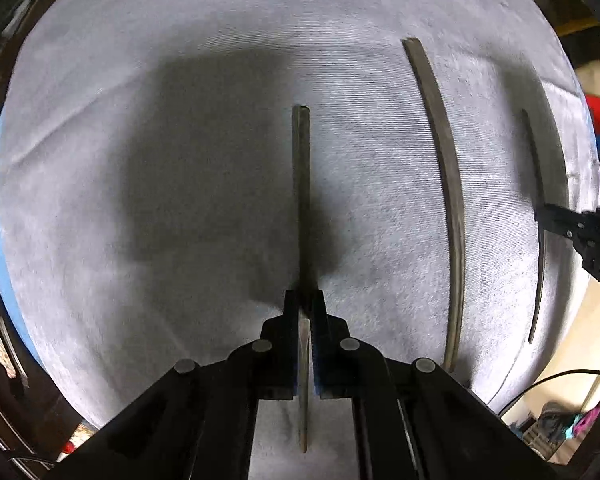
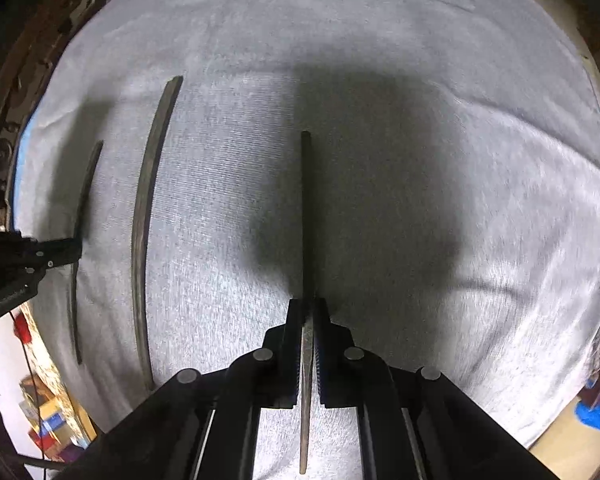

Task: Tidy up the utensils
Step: 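Lift both chopsticks with both tools and carry them over the black holder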

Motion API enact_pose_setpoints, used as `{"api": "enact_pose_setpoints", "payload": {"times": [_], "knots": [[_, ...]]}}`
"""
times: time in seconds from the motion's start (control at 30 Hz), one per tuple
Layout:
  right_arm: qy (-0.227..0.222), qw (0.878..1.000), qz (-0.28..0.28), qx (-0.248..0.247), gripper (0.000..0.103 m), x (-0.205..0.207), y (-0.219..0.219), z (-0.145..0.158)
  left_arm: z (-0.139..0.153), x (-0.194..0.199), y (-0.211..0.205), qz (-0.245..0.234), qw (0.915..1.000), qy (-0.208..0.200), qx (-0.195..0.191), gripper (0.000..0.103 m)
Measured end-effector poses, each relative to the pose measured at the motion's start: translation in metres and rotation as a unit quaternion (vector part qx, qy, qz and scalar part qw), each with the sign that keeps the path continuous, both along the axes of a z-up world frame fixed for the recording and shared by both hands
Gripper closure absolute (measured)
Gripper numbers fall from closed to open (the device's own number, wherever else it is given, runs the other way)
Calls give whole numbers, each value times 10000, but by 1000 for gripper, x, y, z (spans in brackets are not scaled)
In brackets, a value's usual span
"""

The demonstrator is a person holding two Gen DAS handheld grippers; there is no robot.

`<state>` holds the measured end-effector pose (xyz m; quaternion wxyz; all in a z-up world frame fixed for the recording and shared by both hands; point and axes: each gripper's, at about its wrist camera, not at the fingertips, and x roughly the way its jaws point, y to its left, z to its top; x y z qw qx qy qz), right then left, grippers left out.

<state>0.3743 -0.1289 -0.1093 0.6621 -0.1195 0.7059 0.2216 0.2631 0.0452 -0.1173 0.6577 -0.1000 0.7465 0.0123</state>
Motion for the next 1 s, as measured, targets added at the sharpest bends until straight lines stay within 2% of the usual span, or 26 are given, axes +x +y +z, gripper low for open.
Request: {"api": "enact_pose_setpoints", "payload": {"times": [0.13, 0.3, 0.47, 0.7, 0.87, 1.0], "knots": [[-125, 9993, -163, 326, 96, -8, -15, 16, 5, -23, 12, 266, 9990, -324, -159, 98], [-454, 9943, -481, 838, 96, -26, -42, 43, 27, -54, 27, 718, 9932, -865, -292, 98], [-816, 9866, -780, 1181, 96, -53, -61, 54, 44, -100, 52, 1243, 9804, -1477, -388, 98], [-1160, 9765, -1052, 1477, 96, -76, -73, 66, 83, -131, 56, 1643, 9635, -2089, -335, 98], [-1354, 9695, -1207, 1648, 96, -89, -75, 65, 100, -152, 63, 2024, 9460, -2516, -280, 98], [-1528, 9593, -1428, 1898, 96, -99, -87, 73, 112, -175, 65, 2285, 9304, -2850, -310, 98]]}}
